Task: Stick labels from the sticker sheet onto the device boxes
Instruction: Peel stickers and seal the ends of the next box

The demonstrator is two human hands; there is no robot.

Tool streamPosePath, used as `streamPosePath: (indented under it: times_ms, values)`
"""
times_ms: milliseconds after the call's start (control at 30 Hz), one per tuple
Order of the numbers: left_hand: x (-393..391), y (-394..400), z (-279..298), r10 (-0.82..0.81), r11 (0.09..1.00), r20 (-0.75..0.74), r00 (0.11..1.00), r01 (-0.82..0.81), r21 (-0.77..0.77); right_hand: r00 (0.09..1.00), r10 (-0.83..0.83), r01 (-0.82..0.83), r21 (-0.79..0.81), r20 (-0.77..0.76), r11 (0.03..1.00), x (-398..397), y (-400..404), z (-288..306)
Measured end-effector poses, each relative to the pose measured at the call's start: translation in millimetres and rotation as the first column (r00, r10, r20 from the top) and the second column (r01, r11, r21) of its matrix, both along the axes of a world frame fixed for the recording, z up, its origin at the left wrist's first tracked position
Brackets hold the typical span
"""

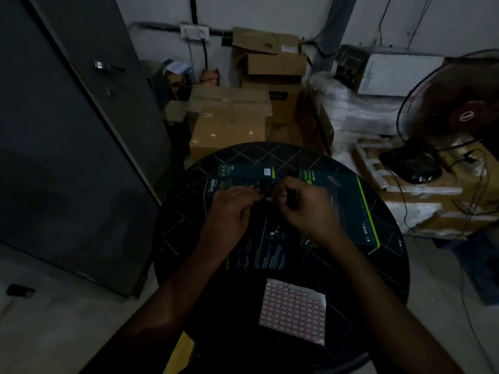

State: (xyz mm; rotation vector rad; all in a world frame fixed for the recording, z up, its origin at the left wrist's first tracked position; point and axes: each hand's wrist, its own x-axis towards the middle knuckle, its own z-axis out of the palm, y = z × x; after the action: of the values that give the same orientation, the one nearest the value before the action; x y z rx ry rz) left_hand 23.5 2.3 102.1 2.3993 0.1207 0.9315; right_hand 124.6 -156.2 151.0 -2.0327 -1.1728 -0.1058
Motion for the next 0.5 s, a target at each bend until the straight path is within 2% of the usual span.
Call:
streamPosePath:
  times_ms: [133, 300, 500]
  values:
    - [0.0, 2.3, -0.3, -0.012, 1.0, -0.021, 1.0, 0.012, -0.009, 0.998, 0.004, 0.0, -0.061, 0.056, 0.998, 8.1, 8.4, 4.2]
    - [-0.8, 1.5, 2.1, 0.015, 1.0, -0.052, 0.999, -0.015, 0.002, 1.0, 0.029, -0.027, -0.217, 0.005, 0.976, 10.6, 10.4, 15.2]
    - [-3.8, -3.9, 14.4, 0.02, 0.999, 0.004, 1.0, -0.02, -0.025, 0.967, 0.072, 0.019, -0.356, 0.242, 0.934, 10.7, 19.8, 26.1]
